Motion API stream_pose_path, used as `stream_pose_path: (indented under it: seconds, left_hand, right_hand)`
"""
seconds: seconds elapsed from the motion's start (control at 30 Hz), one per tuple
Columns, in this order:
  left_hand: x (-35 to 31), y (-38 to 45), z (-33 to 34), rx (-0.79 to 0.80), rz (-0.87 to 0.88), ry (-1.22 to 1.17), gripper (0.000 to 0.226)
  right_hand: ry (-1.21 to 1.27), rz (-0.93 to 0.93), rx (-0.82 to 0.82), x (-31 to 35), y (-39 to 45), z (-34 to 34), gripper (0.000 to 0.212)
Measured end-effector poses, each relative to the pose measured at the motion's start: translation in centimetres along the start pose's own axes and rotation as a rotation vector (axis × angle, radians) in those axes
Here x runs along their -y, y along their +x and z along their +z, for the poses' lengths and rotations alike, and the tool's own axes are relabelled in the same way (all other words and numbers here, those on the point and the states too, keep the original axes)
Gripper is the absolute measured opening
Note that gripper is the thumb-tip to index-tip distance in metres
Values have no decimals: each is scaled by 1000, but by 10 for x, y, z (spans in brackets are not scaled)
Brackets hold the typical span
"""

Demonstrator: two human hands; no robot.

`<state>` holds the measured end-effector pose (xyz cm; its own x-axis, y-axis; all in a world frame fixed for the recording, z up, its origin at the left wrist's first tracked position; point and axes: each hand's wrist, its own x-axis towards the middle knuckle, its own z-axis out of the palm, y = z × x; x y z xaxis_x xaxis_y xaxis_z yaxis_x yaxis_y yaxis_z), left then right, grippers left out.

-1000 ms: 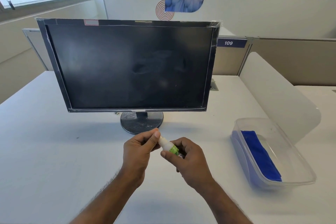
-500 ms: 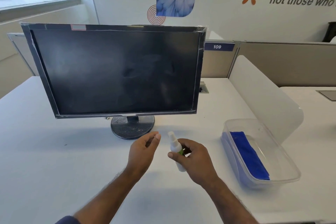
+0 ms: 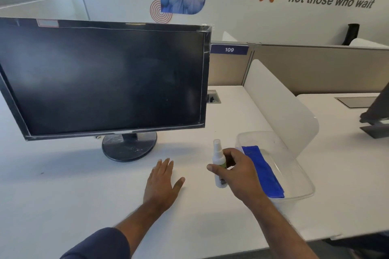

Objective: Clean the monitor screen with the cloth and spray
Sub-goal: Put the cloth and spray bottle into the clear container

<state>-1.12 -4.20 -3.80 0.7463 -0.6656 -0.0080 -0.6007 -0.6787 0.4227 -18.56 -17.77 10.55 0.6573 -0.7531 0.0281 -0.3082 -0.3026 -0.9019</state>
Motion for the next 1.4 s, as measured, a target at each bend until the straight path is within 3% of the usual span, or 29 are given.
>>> stream_pose_path:
  seconds: [0.23, 0.53, 0.77, 1.1, 1.4]
  left_hand:
    - [-7, 6, 21, 35, 51, 92, 83]
    - [-5, 9, 28, 19, 66, 143, 88]
    - [-4, 10, 29, 11, 61, 174, 89]
    - [-4, 11, 29, 6, 49, 178, 89]
    - [-7, 10, 27, 2, 45, 171, 88]
  right_hand:
    - [77, -25, -84, -20, 27, -61, 27]
    - [-58, 32, -294, -61, 91, -117, 35]
    - [-278, 64, -266, -89, 135, -131, 31]
    - [-509, 85, -238, -104, 160, -128, 58]
    - [-494, 40, -295, -107, 166, -126, 51]
